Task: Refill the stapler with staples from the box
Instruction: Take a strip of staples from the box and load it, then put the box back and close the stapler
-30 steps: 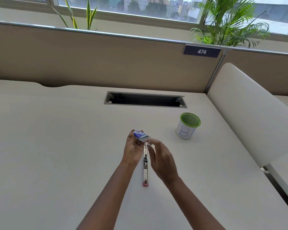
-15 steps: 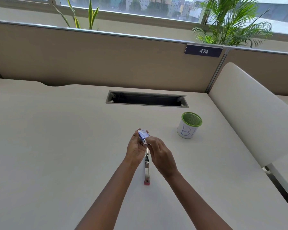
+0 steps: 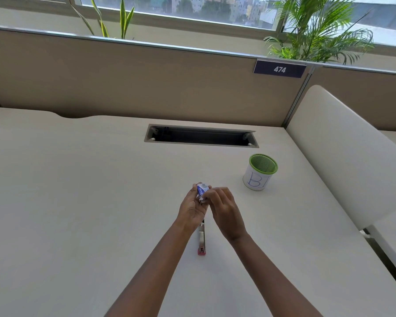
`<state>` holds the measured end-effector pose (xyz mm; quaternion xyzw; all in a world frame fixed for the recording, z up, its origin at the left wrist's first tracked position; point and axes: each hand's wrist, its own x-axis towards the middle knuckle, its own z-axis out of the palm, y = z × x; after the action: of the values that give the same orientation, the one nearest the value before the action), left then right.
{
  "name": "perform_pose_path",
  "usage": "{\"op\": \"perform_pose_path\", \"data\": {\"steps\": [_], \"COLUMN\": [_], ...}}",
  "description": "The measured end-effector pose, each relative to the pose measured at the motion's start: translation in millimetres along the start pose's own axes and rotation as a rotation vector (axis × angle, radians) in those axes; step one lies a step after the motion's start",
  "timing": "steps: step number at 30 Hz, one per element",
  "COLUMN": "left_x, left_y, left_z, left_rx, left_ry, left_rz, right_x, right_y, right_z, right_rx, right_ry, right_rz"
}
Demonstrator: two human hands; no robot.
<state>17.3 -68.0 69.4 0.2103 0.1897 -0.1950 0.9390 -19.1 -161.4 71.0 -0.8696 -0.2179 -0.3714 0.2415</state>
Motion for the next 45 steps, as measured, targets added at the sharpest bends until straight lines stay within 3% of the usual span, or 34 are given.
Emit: {"op": "perform_pose_path", "data": {"steps": [14,17,22,25,28,31,33,36,39,41,45], "left_x": [2.9,6.3,13.3,15.6,16.7,18.2,20.3,20.7,21.3,21.9,23.1], "left_y": [-1.5,0.2,1.6,-1.7,-3.7,-4.8,-6.2,-7.0,-4.3,-1.0,5.1], "left_z": [3.9,3.6,6.1,5.0,6.1,10.4,12.3,12.9,6.6,1.2,-7.2], "left_rx": [0.227,0.332,0.439,0.52,0.59,0.672,0.762,0.905,1.044,1.066,1.106], "left_ry": [-0.014,-0.015,0.001,0.01,0.05,0.102,0.117,0.123,0.137,0.155,0.189], "left_rz": [-0.018,-0.004,0.046,0.078,0.11,0.136,0.147,0.165,0.242,0.267,0.258], "right_x": [2.4,6.0,25.0,28.3,24.4,18.0,13.6,9.1,2.2,-7.6,-27.5], "right_y": [3.8,3.8,15.7,24.6,29.0,28.5,29.1,38.0,61.1,81.0,106.6], "right_z": [5.3,5.2,0.8,-3.3,-4.3,-5.4,-6.2,-8.7,-13.9,-18.8,-27.8], "right_rx": [0.005,0.245,0.875,1.125,1.085,1.023,1.01,0.977,0.884,0.708,0.314], "right_ry": [-0.064,0.011,0.274,0.275,0.09,-0.171,-0.257,-0.239,-0.08,0.008,0.02], "right_rz": [0.236,0.488,1.188,1.473,1.547,1.474,1.422,1.433,1.54,1.607,1.643]}}
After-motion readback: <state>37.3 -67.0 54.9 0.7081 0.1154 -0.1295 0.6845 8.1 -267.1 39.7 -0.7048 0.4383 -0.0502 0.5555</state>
